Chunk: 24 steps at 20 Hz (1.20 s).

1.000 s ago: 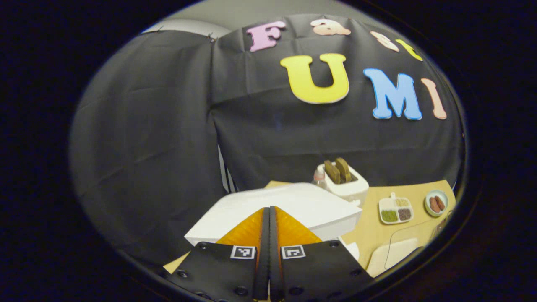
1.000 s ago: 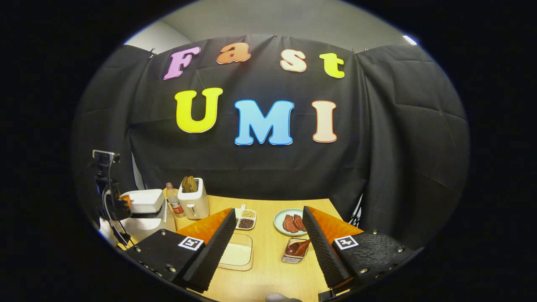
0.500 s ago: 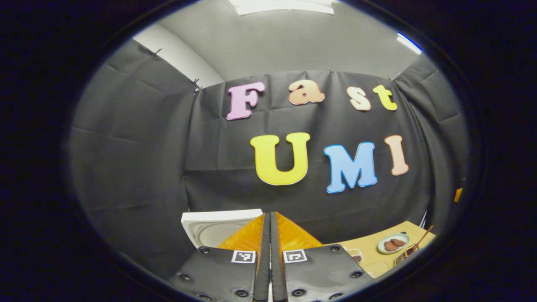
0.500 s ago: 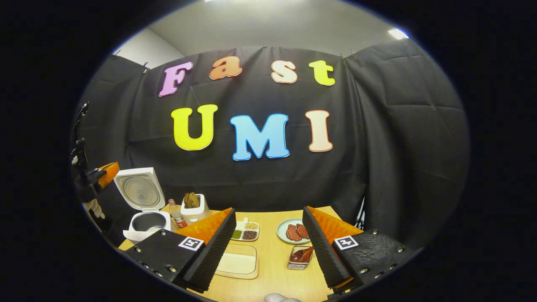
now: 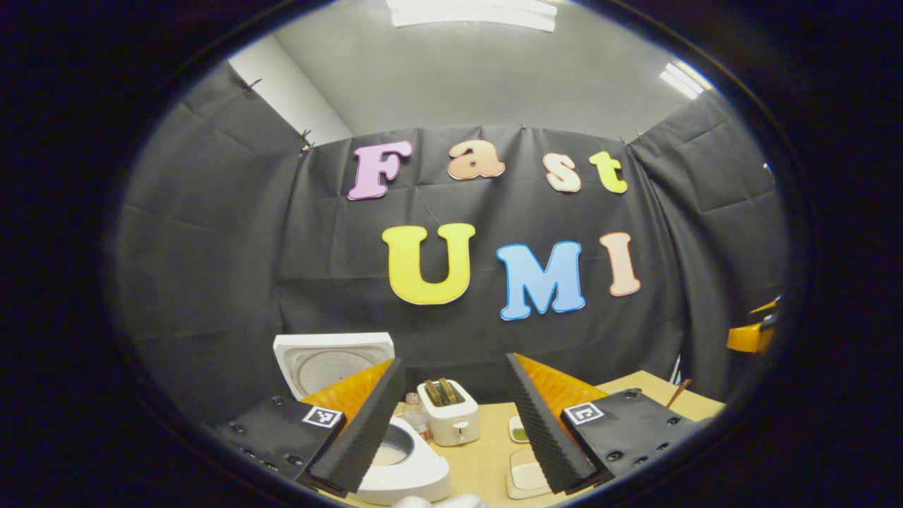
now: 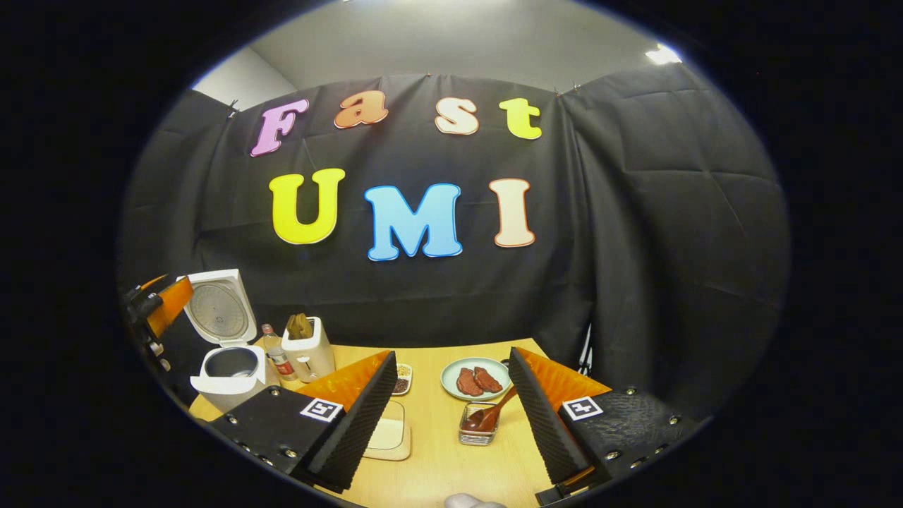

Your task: Close the left gripper, press the button to open the rice cooker; take a wooden spoon from the chopstick holder with the right hand, scoop a spoonful of rice and pour it into the rice cooker, then put the wooden spoon back into the chopstick holder.

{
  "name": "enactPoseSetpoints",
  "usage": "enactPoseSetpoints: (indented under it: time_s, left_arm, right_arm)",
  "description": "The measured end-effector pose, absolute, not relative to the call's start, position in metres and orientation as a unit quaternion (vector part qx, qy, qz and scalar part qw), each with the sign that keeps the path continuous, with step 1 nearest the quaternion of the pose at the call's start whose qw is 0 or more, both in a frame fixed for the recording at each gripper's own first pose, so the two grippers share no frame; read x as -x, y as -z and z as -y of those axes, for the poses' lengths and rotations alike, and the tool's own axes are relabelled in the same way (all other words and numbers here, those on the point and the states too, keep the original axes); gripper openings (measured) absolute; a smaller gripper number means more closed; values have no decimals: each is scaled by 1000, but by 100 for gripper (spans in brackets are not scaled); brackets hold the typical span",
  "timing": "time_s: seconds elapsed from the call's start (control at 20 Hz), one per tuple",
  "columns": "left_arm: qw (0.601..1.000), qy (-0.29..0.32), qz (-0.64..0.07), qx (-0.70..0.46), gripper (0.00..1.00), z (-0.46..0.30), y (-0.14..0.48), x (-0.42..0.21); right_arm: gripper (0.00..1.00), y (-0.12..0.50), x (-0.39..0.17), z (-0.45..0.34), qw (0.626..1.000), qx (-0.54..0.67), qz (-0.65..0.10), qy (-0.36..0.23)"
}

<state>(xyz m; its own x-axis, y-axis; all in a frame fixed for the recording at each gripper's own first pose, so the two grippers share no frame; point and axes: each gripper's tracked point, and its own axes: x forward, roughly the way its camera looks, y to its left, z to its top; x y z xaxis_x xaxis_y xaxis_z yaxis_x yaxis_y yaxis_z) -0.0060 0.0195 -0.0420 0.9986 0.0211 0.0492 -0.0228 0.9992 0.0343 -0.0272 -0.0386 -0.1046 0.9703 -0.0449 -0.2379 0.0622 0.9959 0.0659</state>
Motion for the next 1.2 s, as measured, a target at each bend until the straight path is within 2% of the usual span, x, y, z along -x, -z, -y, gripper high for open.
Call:
enactPoseSetpoints:
  time_s: [0.3,0.5,1.2]
  left_arm:
    - [1000,-14,24,-13,99,-6,42,15]
    - [1000,-8,18,-17,97,6,43,16]
    - [998,-49,-11,-41,98,28,66,-10]
  right_arm:
    - [97,190,35,60,980,-86,-175,49]
    - [99,252,19,71,965,-135,-216,58]
    - [99,378,-159,105,945,-201,-251,53]
